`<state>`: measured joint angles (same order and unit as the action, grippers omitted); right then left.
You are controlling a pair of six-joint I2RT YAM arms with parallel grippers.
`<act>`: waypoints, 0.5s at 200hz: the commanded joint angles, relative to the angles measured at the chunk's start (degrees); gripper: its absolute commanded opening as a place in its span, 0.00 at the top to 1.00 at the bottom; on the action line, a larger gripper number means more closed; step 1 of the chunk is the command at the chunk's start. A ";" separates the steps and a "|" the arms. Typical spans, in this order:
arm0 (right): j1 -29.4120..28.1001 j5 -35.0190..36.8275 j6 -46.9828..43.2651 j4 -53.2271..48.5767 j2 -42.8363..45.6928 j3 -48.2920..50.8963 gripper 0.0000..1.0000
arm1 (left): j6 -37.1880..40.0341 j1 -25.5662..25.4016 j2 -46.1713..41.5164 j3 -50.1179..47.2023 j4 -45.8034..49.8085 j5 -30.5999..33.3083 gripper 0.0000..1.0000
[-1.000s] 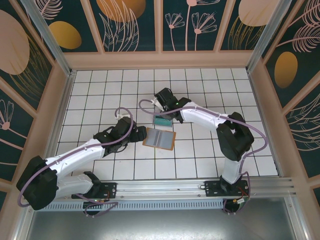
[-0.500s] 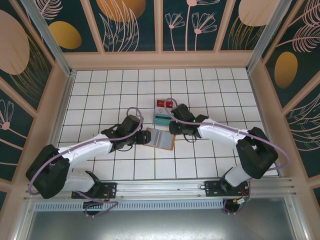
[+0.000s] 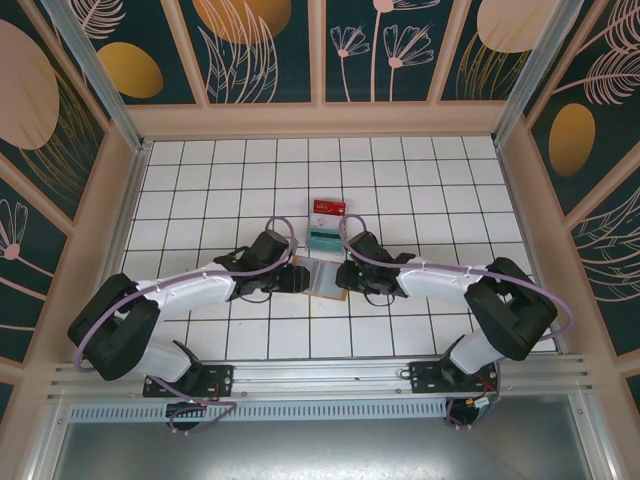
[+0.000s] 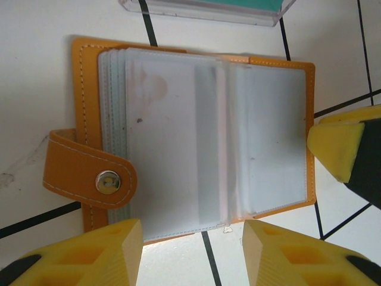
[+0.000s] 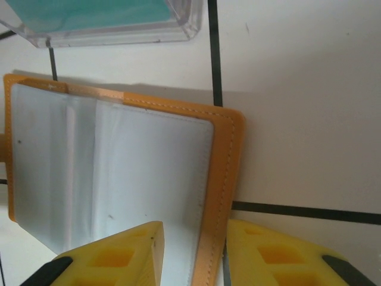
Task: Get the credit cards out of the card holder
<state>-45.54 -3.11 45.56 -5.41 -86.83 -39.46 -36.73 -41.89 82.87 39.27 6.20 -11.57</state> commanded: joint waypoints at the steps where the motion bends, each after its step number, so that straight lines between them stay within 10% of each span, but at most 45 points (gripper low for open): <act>1: -0.25 -0.72 1.71 2.65 -1.98 0.32 0.67 | 0.95 0.20 1.37 1.52 -0.52 -1.17 0.51; 100: -0.34 -1.28 1.44 2.69 -3.65 -0.43 0.67 | 0.70 0.20 4.48 2.79 1.14 4.09 0.52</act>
<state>-45.54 -3.16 46.46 -3.86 -89.03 -39.46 -36.64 -41.89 86.24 40.32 6.26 -9.65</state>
